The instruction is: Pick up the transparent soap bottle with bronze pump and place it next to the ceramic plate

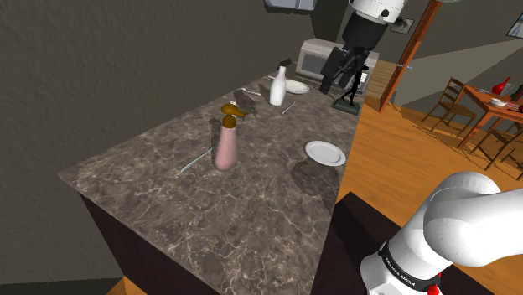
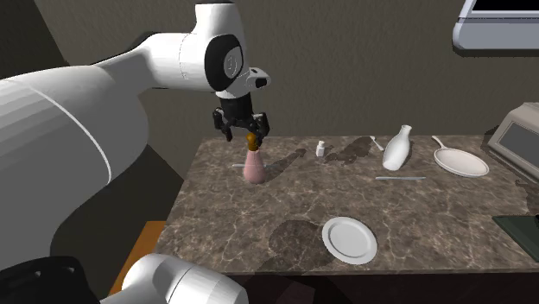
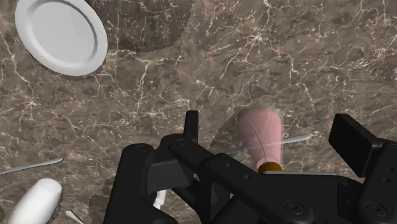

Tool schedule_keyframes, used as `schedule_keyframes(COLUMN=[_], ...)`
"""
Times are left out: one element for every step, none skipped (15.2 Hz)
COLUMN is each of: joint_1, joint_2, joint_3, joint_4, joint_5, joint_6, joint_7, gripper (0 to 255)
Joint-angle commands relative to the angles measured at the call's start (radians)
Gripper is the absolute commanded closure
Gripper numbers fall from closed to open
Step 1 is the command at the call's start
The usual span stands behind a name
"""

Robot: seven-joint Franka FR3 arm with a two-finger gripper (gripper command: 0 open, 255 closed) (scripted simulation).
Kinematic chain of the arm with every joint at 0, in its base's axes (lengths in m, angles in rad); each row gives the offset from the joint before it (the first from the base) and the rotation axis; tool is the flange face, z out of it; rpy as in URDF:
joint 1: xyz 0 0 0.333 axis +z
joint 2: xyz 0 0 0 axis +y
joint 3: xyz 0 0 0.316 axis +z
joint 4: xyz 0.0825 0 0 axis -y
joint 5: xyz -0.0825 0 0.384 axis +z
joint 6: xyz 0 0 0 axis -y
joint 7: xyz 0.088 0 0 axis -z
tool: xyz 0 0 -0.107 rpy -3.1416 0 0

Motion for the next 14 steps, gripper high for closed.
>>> schedule_keyframes(joint_1=[0.0, 0.002, 0.004, 0.006, 0.008, 0.01, 0.012, 0.014, 0.017, 0.019, 0.021, 0.023, 0.025, 0.027], joint_2=[0.0, 0.023, 0.048, 0.073, 0.1, 0.127, 0.156, 0.185, 0.215, 0.246, 0.278, 0.31, 0.343, 0.376], joint_3=[0.0, 0.002, 0.004, 0.007, 0.009, 0.011, 0.014, 0.016, 0.018, 0.021, 0.024, 0.026, 0.029, 0.031], joint_4=[0.0, -0.007, -0.012, -0.016, -0.018, -0.019, -0.019, -0.016, -0.013, -0.008, -0.001, 0.007, 0.016, 0.027], joint_5=[0.0, 0.006, 0.012, 0.018, 0.024, 0.029, 0.035, 0.04, 0.046, 0.051, 0.056, 0.061, 0.066, 0.071], joint_6=[0.0, 0.035, 0.07, 0.105, 0.139, 0.173, 0.207, 0.239, 0.271, 0.303, 0.334, 0.363, 0.392, 0.42], joint_7=[0.0, 0.002, 0.004, 0.006, 0.008, 0.009, 0.01, 0.012, 0.012, 0.013, 0.014, 0.014, 0.015, 0.015], gripper=[0, 0, 0, 0, 0, 0, 0, 0, 0, 0, 0, 0, 0, 0])
